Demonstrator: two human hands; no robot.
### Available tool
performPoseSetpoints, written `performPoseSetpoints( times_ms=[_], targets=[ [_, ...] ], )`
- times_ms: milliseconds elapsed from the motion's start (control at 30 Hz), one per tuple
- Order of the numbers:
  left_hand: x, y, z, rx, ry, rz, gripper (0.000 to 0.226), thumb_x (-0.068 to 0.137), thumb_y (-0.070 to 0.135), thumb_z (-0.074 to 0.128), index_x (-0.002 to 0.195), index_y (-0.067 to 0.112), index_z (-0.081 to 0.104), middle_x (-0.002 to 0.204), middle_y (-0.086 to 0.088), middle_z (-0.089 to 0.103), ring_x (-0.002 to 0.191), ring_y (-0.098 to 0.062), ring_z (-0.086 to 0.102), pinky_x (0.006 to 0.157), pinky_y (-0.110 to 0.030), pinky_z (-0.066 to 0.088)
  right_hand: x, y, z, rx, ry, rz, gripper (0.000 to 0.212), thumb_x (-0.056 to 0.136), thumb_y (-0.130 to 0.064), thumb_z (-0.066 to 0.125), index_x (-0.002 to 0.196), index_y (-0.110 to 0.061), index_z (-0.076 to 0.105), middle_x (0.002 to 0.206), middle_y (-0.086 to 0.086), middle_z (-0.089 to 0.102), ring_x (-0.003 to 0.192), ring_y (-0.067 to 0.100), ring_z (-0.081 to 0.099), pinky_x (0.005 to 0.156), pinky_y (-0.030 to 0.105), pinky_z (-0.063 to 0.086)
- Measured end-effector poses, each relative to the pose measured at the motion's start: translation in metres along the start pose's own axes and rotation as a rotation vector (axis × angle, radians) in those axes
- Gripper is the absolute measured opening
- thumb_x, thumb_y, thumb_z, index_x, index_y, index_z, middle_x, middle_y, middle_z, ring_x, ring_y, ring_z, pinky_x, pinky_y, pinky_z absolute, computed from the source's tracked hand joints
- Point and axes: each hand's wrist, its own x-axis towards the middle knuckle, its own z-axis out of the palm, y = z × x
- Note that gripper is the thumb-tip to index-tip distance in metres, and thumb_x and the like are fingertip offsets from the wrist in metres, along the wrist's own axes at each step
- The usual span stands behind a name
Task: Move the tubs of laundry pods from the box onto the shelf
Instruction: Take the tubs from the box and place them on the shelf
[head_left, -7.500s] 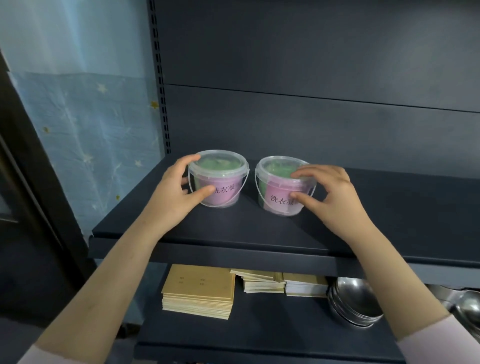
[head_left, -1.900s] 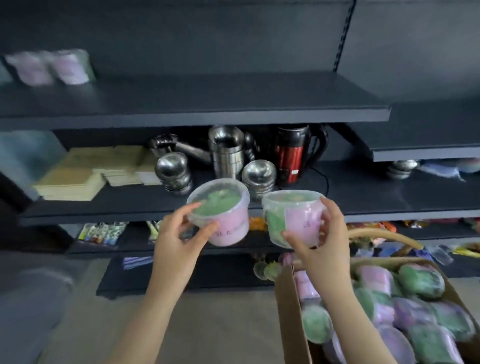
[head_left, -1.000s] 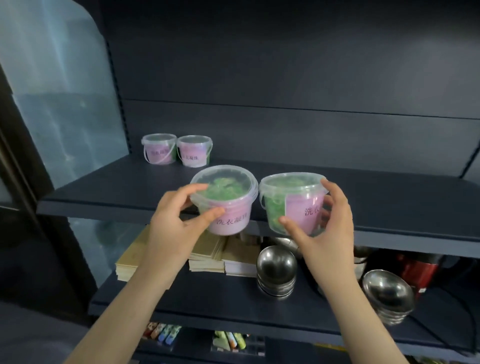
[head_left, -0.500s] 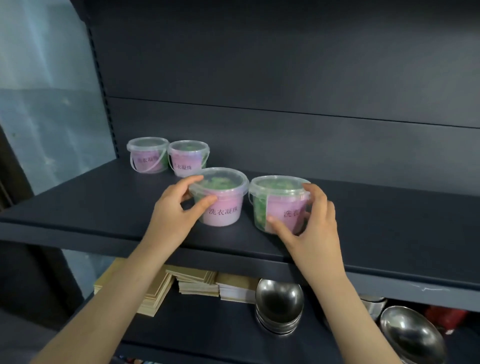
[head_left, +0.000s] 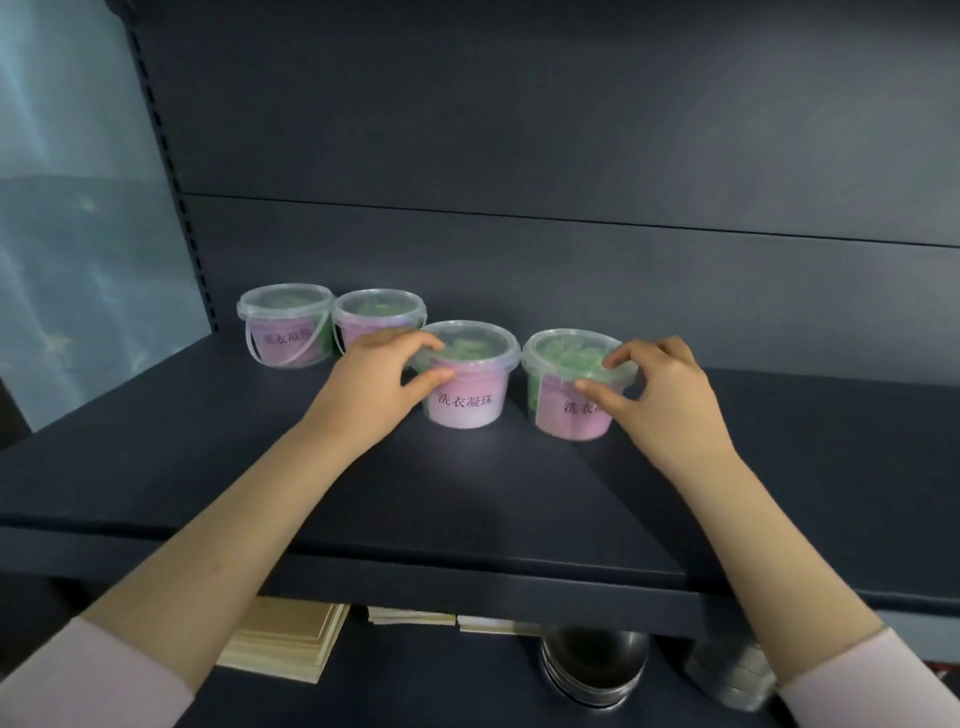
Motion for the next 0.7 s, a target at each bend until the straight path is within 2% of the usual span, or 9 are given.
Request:
performPoseSetpoints(
  times_ms=[67,167,267,333,467,533,633,700],
  targets=[
    [0.019,-0.005,0.003,0.078,-0.004,0.030,0.034,0.086,0.043,0.065,0.114,0.023,0.066,0.119,0.002,0.064,0.116,-0.020,0.054,0.096,-0.033,0.041,0.018,-0.002,0.007,-0.035,-0.042,0.037,0.042,0.074,-0.046,0.079,0.102,-0.017,0.067,0.104,0.004,0.049,0.078,0.021,0.055,0.077,0.029,0.046],
    [0.043,-0.012,0.010,0.177,-0.024,0.027,0.034,0.087,0.044,0.064,0.114,0.024,0.068,0.126,0.002,0.059,0.123,-0.023,0.046,0.101,-0.035,0.033,0.043,0.000,0.015,-0.047,-0.108,0.073,0.038,0.077,-0.039,0.078,0.107,-0.017,0.067,0.109,0.005,0.047,0.083,0.021,0.056,0.080,0.025,0.042],
    [0.062,-0.016,0.017,0.251,-0.035,0.061,0.036,0.089,0.046,0.061,0.114,0.023,0.068,0.121,0.003,0.063,0.119,-0.023,0.047,0.100,-0.034,0.033,0.063,0.006,0.020,-0.069,-0.160,0.091,0.029,0.083,-0.030,0.073,0.110,-0.019,0.068,0.111,0.005,0.046,0.088,0.021,0.054,0.081,0.021,0.035],
    [0.067,-0.017,0.023,0.269,-0.010,0.078,0.035,0.089,0.046,0.061,0.114,0.022,0.067,0.117,0.002,0.065,0.117,-0.024,0.048,0.098,-0.035,0.035,0.074,0.010,0.024,-0.092,-0.173,0.101,0.027,0.083,-0.030,0.073,0.108,-0.019,0.069,0.113,0.007,0.048,0.089,0.018,0.050,0.082,0.022,0.035],
    [0.067,-0.024,0.034,0.281,0.040,0.092,0.036,0.091,0.042,0.060,0.118,0.019,0.066,0.120,0.001,0.067,0.121,-0.025,0.048,0.101,-0.037,0.035,0.081,0.015,0.033,-0.057,-0.115,0.104,0.025,0.080,-0.031,0.077,0.101,-0.021,0.071,0.110,0.005,0.050,0.084,0.018,0.055,0.080,0.022,0.036],
    [0.069,-0.029,0.036,0.275,0.039,0.085,0.036,0.091,0.040,0.060,0.119,0.018,0.066,0.123,0.000,0.066,0.128,-0.026,0.044,0.105,-0.041,0.033,0.080,0.020,0.039,-0.013,-0.071,0.099,0.024,0.080,-0.030,0.077,0.102,-0.021,0.071,0.111,0.004,0.051,0.077,0.019,0.061,0.077,0.017,0.037],
    [0.071,-0.032,0.037,0.210,0.055,0.070,0.031,0.090,0.034,0.063,0.117,0.019,0.067,0.121,0.002,0.067,0.131,-0.028,0.043,0.107,-0.045,0.031,0.078,0.026,0.045,0.021,-0.027,0.094,0.023,0.079,-0.029,0.078,0.100,-0.022,0.072,0.112,0.002,0.053,0.077,0.017,0.063,0.072,0.006,0.035],
    [0.070,-0.031,0.040,0.186,0.081,0.109,0.023,0.089,0.026,0.065,0.110,0.016,0.069,0.115,0.001,0.070,0.126,-0.032,0.047,0.104,-0.048,0.036,0.078,0.028,0.047,0.050,-0.009,0.088,0.022,0.078,-0.028,0.079,0.098,-0.022,0.072,0.111,0.002,0.053,0.078,0.017,0.064,0.074,0.007,0.037]
  ],
)
